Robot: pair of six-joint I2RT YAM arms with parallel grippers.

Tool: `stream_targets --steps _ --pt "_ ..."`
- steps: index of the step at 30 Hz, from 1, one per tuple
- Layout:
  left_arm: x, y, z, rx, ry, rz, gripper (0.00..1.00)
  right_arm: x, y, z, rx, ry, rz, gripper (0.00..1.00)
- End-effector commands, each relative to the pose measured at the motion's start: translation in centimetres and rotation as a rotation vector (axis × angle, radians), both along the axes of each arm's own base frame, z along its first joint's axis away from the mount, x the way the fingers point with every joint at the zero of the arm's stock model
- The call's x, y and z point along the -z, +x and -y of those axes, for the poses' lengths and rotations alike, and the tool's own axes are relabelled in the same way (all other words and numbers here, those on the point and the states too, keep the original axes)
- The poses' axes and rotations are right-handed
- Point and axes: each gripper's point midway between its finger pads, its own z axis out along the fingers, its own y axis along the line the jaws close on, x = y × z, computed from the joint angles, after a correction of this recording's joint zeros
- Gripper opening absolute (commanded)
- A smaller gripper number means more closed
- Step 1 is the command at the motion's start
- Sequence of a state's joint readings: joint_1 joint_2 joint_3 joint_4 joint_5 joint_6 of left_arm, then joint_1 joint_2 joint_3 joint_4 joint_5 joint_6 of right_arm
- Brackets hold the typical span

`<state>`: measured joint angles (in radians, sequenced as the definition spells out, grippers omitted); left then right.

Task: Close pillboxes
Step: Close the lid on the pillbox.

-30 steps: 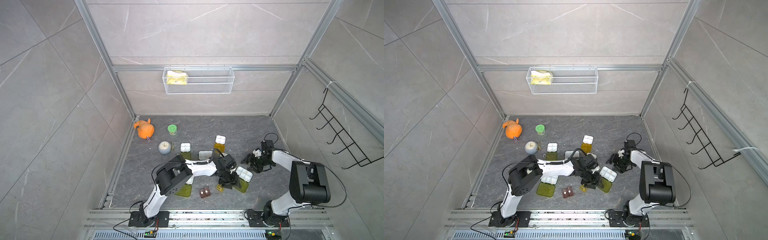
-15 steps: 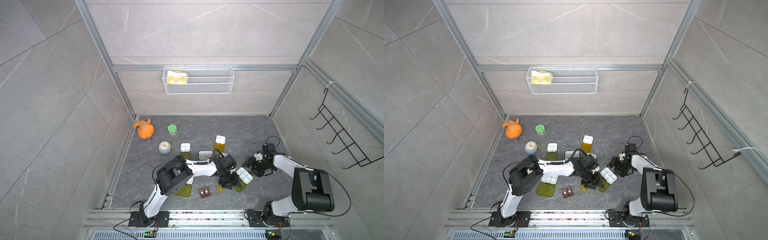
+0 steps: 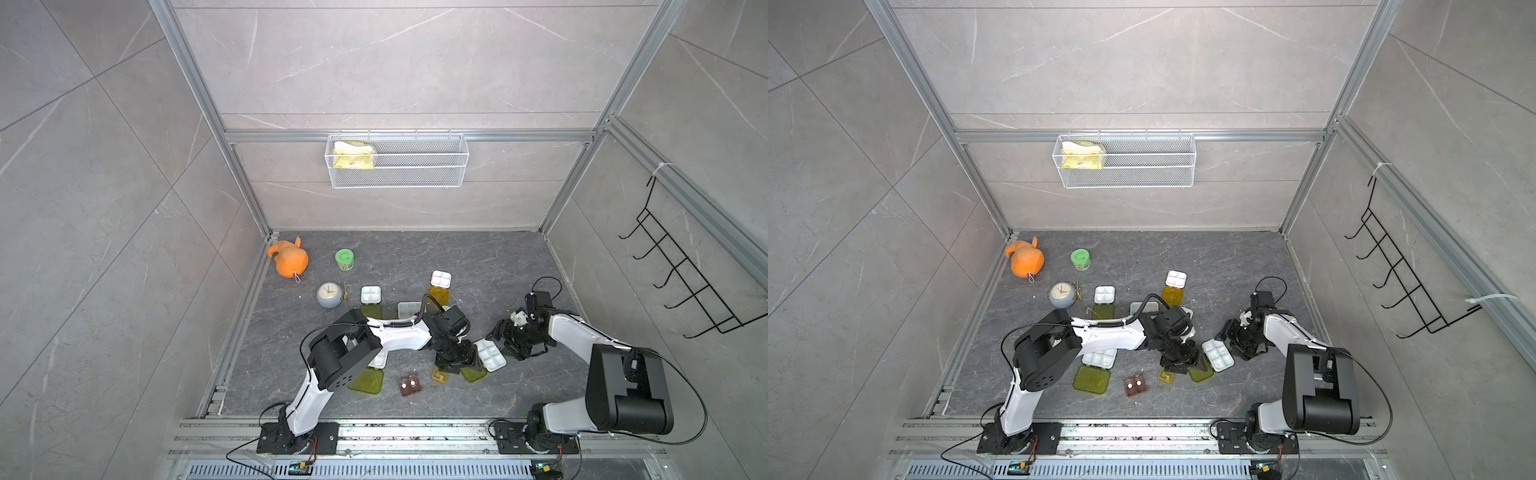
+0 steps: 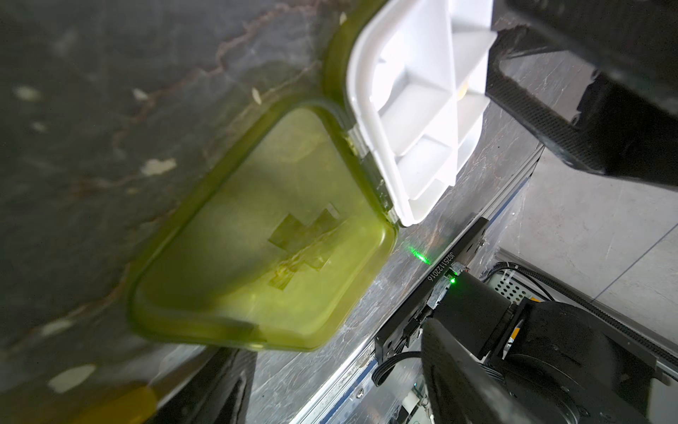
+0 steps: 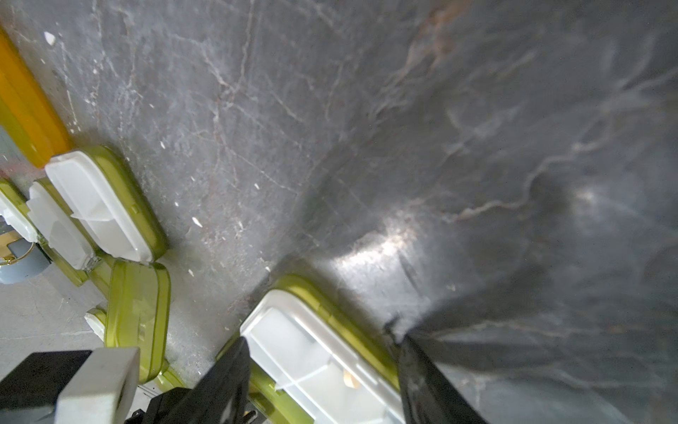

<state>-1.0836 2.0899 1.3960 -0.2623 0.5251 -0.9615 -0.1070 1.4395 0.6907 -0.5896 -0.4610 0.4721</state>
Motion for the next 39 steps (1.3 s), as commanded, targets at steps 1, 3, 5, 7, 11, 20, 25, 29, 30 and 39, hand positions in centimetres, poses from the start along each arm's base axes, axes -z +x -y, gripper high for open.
stream_targets --steps 1,3,5,7,11,20,25,29,30,39 --pt "-1.5 0.8 -0.2 -0.031 -0.010 0.032 0.73 0.2 -1.4 -0.4 0.009 0.021 -0.046 0.65" --pt "-2.2 1.0 0.2 -0.027 -0.032 0.037 0.73 0.2 -1.5 -0.4 0.008 0.022 -0.045 0.65" --pt "-2.7 1.0 0.4 -0.024 -0.044 0.041 0.74 0.1 -1.5 -0.4 0.011 0.024 -0.042 0.65" --pt "-3.2 1.0 0.4 -0.024 -0.051 0.045 0.74 0.2 -1.5 -0.4 0.008 0.024 -0.041 0.65" --pt "-3.8 1.0 0.4 -0.022 -0.060 0.051 0.74 0.1 -1.5 -0.4 0.011 0.024 -0.041 0.65" --pt "-5.1 1.1 0.5 -0.019 -0.082 0.068 0.74 0.2 -1.4 -0.4 0.011 0.023 -0.038 0.65" --pt "-5.5 1.2 0.7 -0.017 -0.090 0.075 0.75 0.2 -1.4 -0.5 0.009 0.028 -0.037 0.65" --pt "-6.0 1.3 1.0 -0.013 -0.096 0.079 0.75 0.2 -1.4 -0.5 0.007 0.029 -0.037 0.65" --pt "-6.2 1.4 1.0 -0.013 -0.096 0.083 0.75 0.2 -1.4 -0.5 0.008 0.030 -0.037 0.65" --pt "-7.7 1.8 2.0 0.007 -0.115 0.098 0.75 0.2 -1.4 -0.7 0.005 0.041 -0.032 0.65"
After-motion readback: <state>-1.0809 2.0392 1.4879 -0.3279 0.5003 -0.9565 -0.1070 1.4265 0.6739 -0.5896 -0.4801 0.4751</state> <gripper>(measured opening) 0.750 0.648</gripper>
